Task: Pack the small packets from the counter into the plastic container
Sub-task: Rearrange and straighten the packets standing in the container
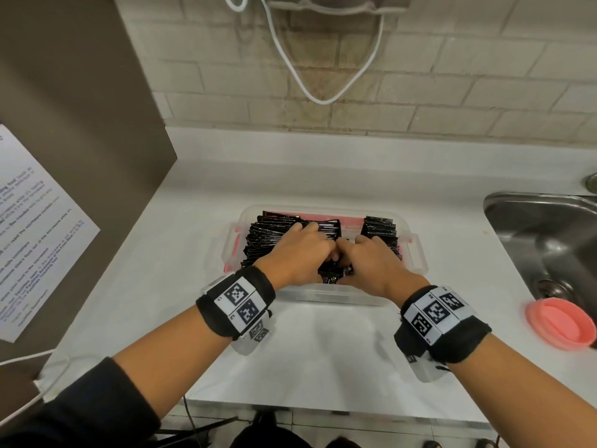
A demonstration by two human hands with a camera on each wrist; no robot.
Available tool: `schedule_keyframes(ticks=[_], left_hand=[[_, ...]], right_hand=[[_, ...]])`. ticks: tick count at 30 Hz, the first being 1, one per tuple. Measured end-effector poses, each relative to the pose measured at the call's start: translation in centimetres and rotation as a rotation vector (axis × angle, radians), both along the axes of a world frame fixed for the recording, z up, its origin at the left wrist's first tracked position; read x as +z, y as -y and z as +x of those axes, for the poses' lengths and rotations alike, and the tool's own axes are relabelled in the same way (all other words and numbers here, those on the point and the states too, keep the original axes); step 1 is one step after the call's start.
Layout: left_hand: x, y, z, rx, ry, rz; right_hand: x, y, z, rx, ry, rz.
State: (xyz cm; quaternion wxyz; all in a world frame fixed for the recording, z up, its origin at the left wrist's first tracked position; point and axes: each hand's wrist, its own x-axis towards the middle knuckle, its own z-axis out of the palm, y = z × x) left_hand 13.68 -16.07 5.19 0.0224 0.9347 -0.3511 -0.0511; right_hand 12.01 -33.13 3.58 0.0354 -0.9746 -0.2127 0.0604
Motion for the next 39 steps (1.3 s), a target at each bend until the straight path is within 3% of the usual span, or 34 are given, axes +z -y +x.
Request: schedule_keyframes(ticks=[9,17,21,29,39], left_hand=[[-0.2,-0.2,0.1,0.014,-0.044,-0.011],[-0.2,0.0,0.0,0.043,-0.009,0.099],[-0.3,-0.2,-0.1,0.054,-0.046,-0.024],[0.6,-0.7,1.1,0.054,-0.188,0.002],[2.2,0.6,2.5,0.07,-0.379,0.116]], right_hand=[[-0.1,-0.3,0.1,-0.008,-0.02,-0.035],[0.4,-0.9,0.4,0.016,-0.091,-0.065],[0.4,-1.4,0.4,0.032,-0.046,-0.066],[2.1,-0.1,0.2,0.025,-0.053,0.184],[3.0,0.7,-0.2,0.054,0.067,0.238]])
